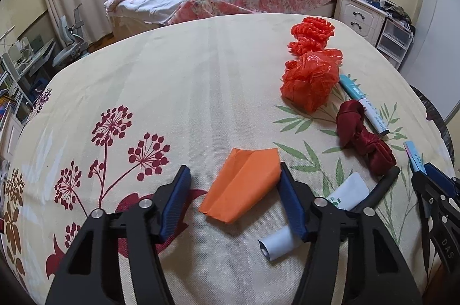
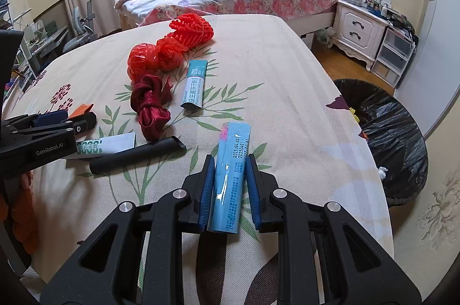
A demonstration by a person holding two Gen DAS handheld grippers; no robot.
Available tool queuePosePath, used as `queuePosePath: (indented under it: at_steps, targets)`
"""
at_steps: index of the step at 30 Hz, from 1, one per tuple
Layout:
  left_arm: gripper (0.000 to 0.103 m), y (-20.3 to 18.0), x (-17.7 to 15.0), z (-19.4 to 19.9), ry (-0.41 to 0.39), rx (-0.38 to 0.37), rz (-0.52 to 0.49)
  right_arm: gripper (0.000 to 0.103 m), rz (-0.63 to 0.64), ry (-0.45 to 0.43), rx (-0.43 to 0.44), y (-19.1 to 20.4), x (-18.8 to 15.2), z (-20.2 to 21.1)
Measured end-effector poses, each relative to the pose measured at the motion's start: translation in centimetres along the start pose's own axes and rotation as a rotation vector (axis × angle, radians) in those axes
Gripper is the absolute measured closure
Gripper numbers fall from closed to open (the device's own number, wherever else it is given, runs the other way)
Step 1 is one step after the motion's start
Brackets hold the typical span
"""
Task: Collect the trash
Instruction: 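Close left gripper on the orange folded paper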
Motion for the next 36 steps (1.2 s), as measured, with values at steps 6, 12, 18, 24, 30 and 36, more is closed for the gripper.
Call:
queuePosePath:
  at_steps: [6,12,18,24,30,36]
  targets:
    - [0.059,-0.1,-0.2,0.2,-0.014,-0.010,-0.006,0.081,0.002,0.000,-0.001,0.0,0.0,0.0]
    - [0.061,0.2,-0.4,0.3,-0.019,-0.018,0.009,0.082,-0.001,-0.002,-0.003,-0.2,0.1,0.0]
    - [0.061,0.4,-0.3,0.5,-0.025,-0.019,0.016,0.082,-0.006,-0.003,-0.004,-0.4,0.1,0.0]
    - [0.062,0.7,0.0,0.8,-0.034,-0.023,0.024,0.082,-0.008,-0.004,-0.007,-0.4,0.0,0.1]
    - [0.062,0.7,0.4,1.4,-0.050,-0.035,0.032,0.082,-0.019,-0.006,-0.003,-0.7,0.0,0.2]
    - [0.062,-0.6,1.5,2.3,-0.084,-0.064,0.016,0.082,-0.040,-0.029,-0.017,-1.4,0.3,0.9]
Point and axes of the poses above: each gripper's, at about its wrist camera, not at the fingertips, and z roughly against the way its jaws point, y to its left, x to its top, the point moved 1 cm from there along -z, roughly the way its jaws point
